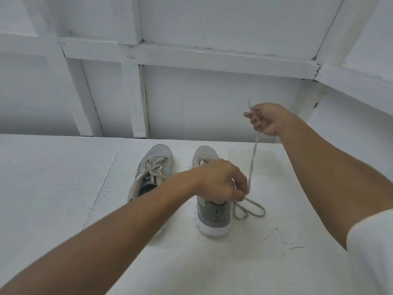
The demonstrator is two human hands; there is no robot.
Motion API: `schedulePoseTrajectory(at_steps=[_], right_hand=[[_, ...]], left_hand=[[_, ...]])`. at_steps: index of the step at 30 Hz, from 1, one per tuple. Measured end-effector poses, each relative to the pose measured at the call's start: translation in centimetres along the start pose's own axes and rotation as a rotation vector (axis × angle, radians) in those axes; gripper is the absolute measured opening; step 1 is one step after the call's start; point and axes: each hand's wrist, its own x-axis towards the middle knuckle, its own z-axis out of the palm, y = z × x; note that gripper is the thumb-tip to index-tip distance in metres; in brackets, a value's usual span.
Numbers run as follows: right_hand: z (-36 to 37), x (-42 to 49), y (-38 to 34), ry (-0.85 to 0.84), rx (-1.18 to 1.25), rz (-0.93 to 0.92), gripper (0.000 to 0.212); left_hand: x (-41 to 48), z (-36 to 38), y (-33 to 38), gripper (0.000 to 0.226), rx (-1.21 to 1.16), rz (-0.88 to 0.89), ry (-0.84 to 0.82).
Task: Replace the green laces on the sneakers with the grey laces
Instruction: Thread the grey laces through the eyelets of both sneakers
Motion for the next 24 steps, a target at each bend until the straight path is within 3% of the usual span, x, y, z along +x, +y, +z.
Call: schedulePoseTrajectory(at_steps=[9,11,15,18,21,24], right_hand=[[0.5,0.1,-2.8,-0.003,-0.133,-0.178,0.02],[1.1,-0.2,-2.9,-0.043,-0.161,-0.242,0.023],[2.6,-0.5,-1.5,-0.121,-0.145,-0.318,0.006],[3.9,-0.4,0.8,-0.145,-0.207,-0.21,0.009],[5.1,-0.2,3.9,-0.19,-0.329,-0.094,0.017],[5.8,0.1,6.9,-0.183,-0.416,-0.107,0.019]], left_hand=[[0.5,1.7,-0.8,0.034,0.15,0.044,0.06],[0.9,0.6,-1.8,0.036,0.091,-0.044,0.19],[2.1,-2.4,-5.7,0.028,-0.129,-0.463,0.491],[3.2,-2.9,-8.5,0.028,-0.25,-0.677,0.394],[4.0,-2.2,-9.1,0.02,-0.381,-0.753,0.335],[4.7,-1.4,-9.2,0.023,-0.409,-0.806,0.327]])
